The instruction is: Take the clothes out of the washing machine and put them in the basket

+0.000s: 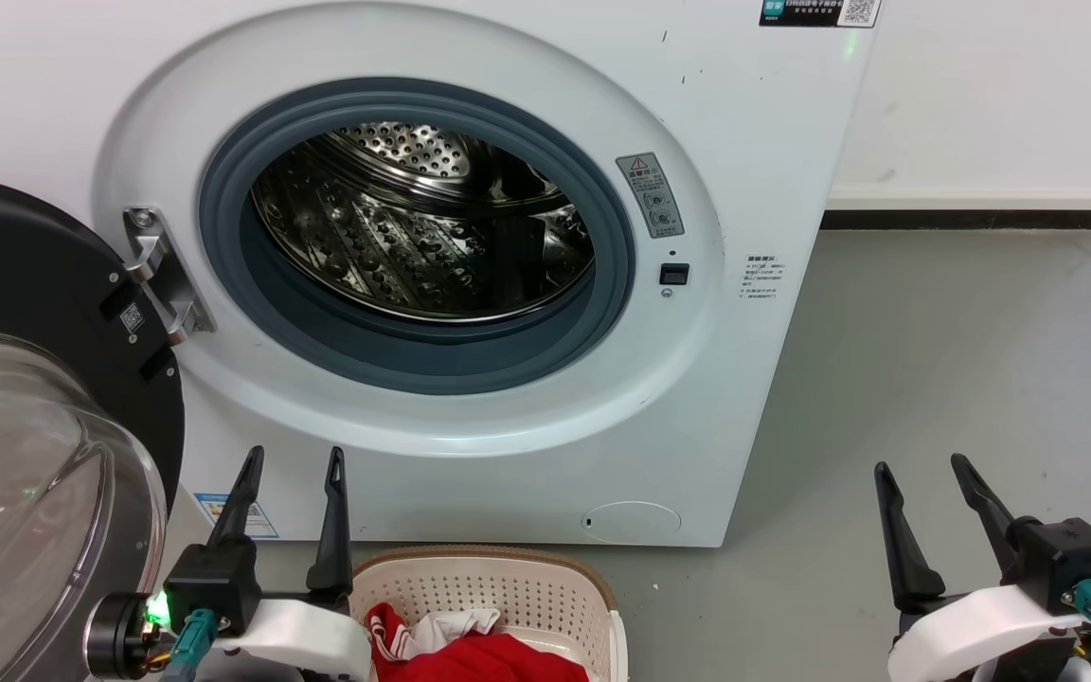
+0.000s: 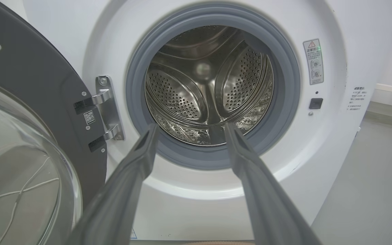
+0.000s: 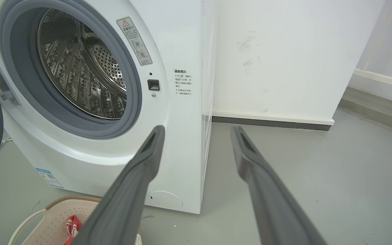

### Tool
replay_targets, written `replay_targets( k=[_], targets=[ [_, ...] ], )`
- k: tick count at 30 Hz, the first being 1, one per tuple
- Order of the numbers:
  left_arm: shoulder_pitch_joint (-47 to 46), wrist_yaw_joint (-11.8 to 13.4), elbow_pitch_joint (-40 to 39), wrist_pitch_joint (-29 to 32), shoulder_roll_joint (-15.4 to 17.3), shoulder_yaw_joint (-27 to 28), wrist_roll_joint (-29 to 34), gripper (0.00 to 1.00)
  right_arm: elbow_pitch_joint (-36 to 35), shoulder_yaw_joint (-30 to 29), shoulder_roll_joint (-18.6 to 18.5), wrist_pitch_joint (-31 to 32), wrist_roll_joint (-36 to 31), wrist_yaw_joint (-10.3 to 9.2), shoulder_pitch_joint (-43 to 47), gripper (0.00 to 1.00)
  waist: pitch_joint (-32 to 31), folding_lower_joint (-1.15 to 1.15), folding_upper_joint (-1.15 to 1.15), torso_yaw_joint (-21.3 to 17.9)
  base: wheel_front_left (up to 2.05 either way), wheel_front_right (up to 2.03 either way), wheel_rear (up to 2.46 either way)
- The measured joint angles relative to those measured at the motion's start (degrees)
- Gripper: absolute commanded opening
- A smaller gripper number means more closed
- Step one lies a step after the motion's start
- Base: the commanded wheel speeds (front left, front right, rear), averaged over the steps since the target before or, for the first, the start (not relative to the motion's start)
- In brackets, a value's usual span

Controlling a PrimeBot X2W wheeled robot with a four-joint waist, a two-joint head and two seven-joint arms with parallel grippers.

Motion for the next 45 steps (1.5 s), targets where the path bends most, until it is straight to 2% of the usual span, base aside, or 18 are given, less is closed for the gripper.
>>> replay_targets(
  k=[18, 19, 24, 45],
  targets=[
    [1.3, 0.5, -1.7, 1.3, 0.4, 0.0, -1.5, 1.0, -0.1, 0.5, 0.0, 0.2, 0.2, 0.0, 0.5, 1.0, 0.0, 0.01, 0.0, -0.1, 0.0, 0.0, 0.0],
    [1.3, 0.6, -1.7, 1.3, 0.4, -0.1, -1.5, 0.0, -0.1, 0.5, 0.0, 0.2, 0.2, 0.0, 0.5, 0.0, 0.0, 0.0, 0.0, -0.1, 0.0, 0.0, 0.0],
    [2.6, 0.3, 0.4, 1.5, -0.6, -0.3, -1.9, 0.0, 2.1, 0.6, 0.0, 0.2, 0.7, 0.01, 1.3, 0.0, 0.0, 0.01, 0.0, -0.1, 0.0, 0.0, 0.0],
    [1.7, -3.4, 3.1, 5.9, -2.3, 3.5, -23.0, 0.0, 5.8, 0.1, -0.4, 1.4, 24.6, 0.0, -0.2, 0.0, 0.3, 0.01, 0.0, -0.2, 0.0, 0.0, 0.0]
  ],
)
